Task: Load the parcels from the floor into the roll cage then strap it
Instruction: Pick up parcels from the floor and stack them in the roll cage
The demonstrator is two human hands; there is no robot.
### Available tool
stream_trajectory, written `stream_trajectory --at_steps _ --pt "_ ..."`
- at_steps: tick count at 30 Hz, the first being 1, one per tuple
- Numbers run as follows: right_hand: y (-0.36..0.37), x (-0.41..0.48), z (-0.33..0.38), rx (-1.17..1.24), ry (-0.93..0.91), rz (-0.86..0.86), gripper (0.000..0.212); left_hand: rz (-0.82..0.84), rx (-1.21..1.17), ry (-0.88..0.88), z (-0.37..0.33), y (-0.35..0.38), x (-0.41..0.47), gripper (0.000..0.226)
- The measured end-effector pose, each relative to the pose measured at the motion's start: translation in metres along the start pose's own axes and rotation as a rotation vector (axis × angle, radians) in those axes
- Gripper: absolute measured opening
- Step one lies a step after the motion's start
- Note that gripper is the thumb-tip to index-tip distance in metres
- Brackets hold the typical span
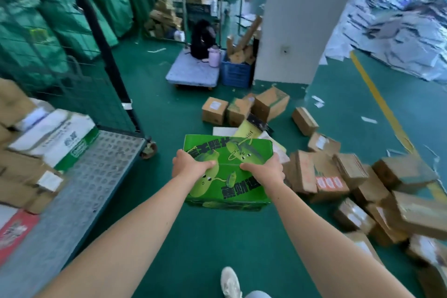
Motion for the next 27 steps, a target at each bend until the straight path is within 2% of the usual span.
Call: stream_trajectory --at_steps 7,10,12,14,16,19,24,27 --pt "0.094 0.045 0.117 -0.084 -0.197 0.205 0.111 -0.17 -0.167 -0.114 -0.004 -0.068 0.087 0.109" --pt "0.151 0.05 0.154 -0.139 -0.282 0.303 0.122 -0.266 -0.238 -0.173 0.016 -0.105 0.114 0.099" --pt "0.184 0.035 0.181 -0.187 -0.33 0.349 0.124 -0.322 -0.286 -0.234 0.036 -0.131 0.13 0.088" --pt "0.218 0.017 0.205 -0.245 -0.369 0.387 0.115 -0.401 -0.325 -0.275 0.059 -0.159 0.146 0.081" --pt "0.261 0.003 0.224 -0.29 -0.404 0.435 0.106 -0.466 -0.346 -0.307 0.084 -0.187 0.164 0.088" --pt "0.33 -0.022 0.253 -0.318 -0.47 0.515 0.107 -0.534 -0.37 -0.375 0.125 -0.229 0.194 0.091" --pt "0.434 -0.08 0.298 -0.376 -0.543 0.611 0.109 -0.613 -0.405 -0.444 0.182 -0.311 0.236 0.066" --pt "0.49 -0.116 0.323 -0.392 -0.575 0.687 0.11 -0.649 -0.427 -0.504 0.215 -0.359 0.256 0.082"
Point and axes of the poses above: each hand's wrist, its own x-axis towards the middle knuckle, its own y-axis out of the palm, z = x × y, the point moved 2 cm from there along x, towards the middle knuckle, and after that the axes turned 8 degrees about -z, right-handed, at the moved point
